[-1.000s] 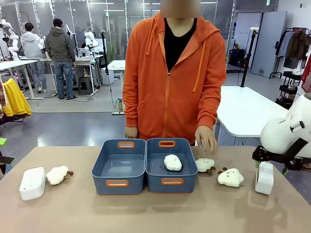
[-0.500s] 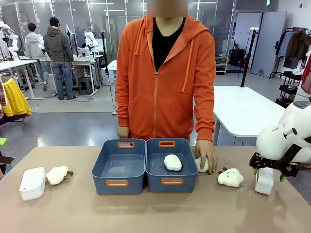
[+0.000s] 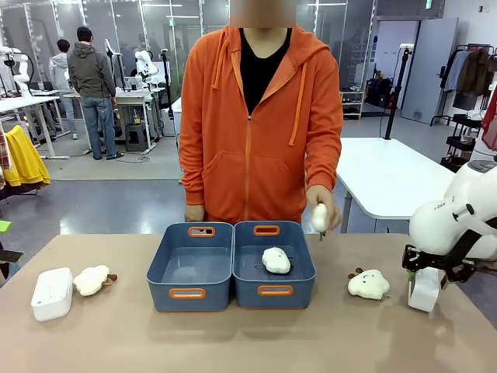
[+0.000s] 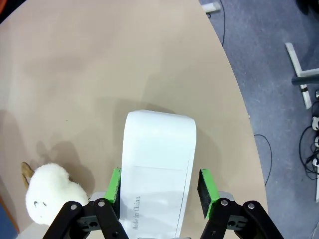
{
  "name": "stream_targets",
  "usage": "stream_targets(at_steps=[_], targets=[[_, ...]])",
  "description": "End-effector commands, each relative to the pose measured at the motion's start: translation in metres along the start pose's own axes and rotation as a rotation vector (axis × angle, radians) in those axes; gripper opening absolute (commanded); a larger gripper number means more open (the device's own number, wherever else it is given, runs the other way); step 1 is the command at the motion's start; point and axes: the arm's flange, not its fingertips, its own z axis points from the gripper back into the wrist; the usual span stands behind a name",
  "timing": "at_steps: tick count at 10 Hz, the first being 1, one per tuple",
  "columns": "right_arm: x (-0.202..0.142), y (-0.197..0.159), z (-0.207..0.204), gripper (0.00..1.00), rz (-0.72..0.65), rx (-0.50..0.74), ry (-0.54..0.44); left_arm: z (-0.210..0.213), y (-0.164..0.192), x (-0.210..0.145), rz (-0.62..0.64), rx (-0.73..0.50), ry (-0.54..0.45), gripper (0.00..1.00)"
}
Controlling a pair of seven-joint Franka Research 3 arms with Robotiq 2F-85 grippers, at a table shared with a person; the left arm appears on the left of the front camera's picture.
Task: Sort the digital clocks into the basket.
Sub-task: Pick up the Digital clock from the table and place it into the empty Plastic storage basket.
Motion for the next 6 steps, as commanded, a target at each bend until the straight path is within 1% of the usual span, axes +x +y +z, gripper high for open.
stream_targets(at_steps=[1,2,3,4,6], targets=[[0.001,0.005,0.001,0.55,-0.027,-0.002,-0.002,0.0,-0.004,-0.001,0.004,-0.017,-0.006,1.0],[0.001,0.004,0.003,0.21,-0.028,0.009,-0.004,0.0,-0.004,-0.001,0.004,-0.017,-0.006,1.0],[0.001,0.003,0.006,0.35,-0.029,0.017,-0.008,0.0,-0.004,-0.001,0.004,-0.017,-0.006,1.0],[0.001,0.002,0.011,0.01,-0.028,0.031,-0.005,0.0,-0.004,-0.001,0.004,-0.017,-0.006,1.0],[-0.003,-0.007,0.032,0.01,0.003,0.076,-0.004,0.0,-0.004,-0.001,0.004,-0.017,-0.006,1.0]])
